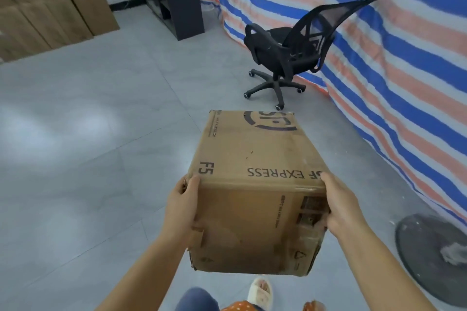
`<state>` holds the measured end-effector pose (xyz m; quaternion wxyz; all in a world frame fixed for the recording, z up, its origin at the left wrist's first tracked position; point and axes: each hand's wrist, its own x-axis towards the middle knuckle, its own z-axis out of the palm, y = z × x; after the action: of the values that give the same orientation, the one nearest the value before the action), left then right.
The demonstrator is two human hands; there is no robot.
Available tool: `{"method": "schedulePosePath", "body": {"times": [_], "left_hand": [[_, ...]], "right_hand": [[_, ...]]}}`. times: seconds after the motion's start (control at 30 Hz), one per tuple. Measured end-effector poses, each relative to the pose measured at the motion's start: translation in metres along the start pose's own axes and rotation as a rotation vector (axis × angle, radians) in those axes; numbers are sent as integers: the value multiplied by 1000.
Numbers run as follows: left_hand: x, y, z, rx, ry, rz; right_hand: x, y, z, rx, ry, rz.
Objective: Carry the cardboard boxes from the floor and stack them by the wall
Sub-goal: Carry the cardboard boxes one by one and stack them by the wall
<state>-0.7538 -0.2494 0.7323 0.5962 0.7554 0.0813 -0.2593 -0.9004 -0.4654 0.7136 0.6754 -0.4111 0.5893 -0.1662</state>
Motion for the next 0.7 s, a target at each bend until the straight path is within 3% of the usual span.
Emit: {"method": "schedulePosePath", "body": {"times": [0.3,0.7], "left_hand": [[89,38,-13,-139,192,-87],[296,145,-111,-201,233,-63]], "right_hand": [[68,-51,116,-126,-191,-34],[110,-122,361,-287,-299,-50]]}}
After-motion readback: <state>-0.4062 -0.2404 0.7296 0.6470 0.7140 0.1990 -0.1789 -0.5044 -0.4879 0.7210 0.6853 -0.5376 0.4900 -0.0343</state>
